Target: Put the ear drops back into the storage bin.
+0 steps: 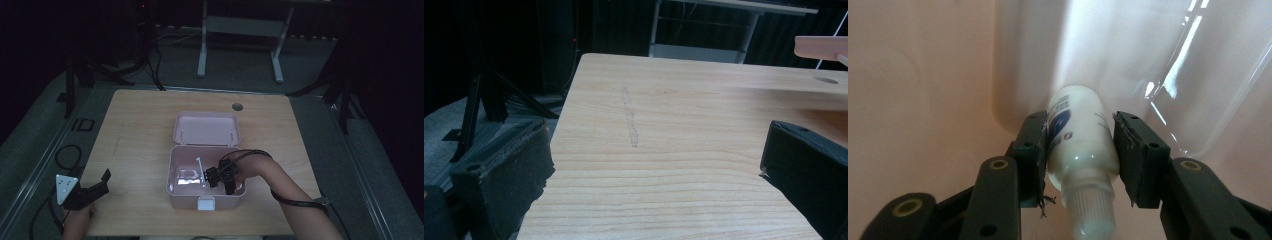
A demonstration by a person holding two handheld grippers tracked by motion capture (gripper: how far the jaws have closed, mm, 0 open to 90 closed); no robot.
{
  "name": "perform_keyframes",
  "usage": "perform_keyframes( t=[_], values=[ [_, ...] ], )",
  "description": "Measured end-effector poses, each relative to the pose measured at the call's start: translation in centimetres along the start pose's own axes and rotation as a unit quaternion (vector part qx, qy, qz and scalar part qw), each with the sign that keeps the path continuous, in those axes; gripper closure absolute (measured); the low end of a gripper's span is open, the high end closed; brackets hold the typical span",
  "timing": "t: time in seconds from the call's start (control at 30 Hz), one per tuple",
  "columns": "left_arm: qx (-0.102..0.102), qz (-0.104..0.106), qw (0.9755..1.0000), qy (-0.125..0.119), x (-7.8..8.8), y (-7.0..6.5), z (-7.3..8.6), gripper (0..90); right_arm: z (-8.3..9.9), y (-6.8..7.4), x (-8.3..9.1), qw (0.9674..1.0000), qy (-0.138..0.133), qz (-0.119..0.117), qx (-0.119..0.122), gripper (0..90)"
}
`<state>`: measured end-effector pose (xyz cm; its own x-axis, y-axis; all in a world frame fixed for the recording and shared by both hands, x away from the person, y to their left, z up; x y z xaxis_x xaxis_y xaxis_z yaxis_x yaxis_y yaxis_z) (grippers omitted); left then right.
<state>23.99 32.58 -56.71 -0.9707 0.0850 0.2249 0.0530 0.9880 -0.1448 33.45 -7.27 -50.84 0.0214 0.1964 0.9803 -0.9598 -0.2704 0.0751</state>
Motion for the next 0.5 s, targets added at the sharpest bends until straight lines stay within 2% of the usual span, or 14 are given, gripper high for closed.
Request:
perform_keyframes(
  t=[0.13, 0.2, 0.4, 0.5],
  values=[
    [0.0, 0.0, 1.0, 0.001, 0.0, 0.0, 0.0, 0.5, 0.0, 0.1, 0.4, 0.9999, -0.012, -0.004, 0.0, 56.3],
    [0.0, 0.0, 1.0, 0.0, 0.0, 0.0, 0.0, 0.5, 0.1, 0.0, 0.9, 0.9998, -0.019, 0.003, -0.002, 55.5],
    [0.0, -0.001, 1.0, 0.0, 0.0, 0.0, 0.0, 0.5, 0.8, 0.2, 3.2, 0.9989, -0.038, 0.027, -0.008, 51.2],
    [0.0, -0.001, 1.0, 0.001, 0.0, 0.0, 0.0, 0.5, 1.5, 0.5, 4.9, 0.9976, -0.058, 0.036, -0.013, 47.2]
  ],
)
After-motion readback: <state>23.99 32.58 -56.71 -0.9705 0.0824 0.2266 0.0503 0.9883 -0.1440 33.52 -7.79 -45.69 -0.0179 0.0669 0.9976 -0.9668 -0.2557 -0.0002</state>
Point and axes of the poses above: each handheld gripper's, and its own axes: x roughly backward along the jaws, z roughly out of its underside, y roughly to its left, the point moved 2 cm from there along -x, roughly forward along the jaws, and after that the axes turned 3 degrees about x, right-handed, at the moved point
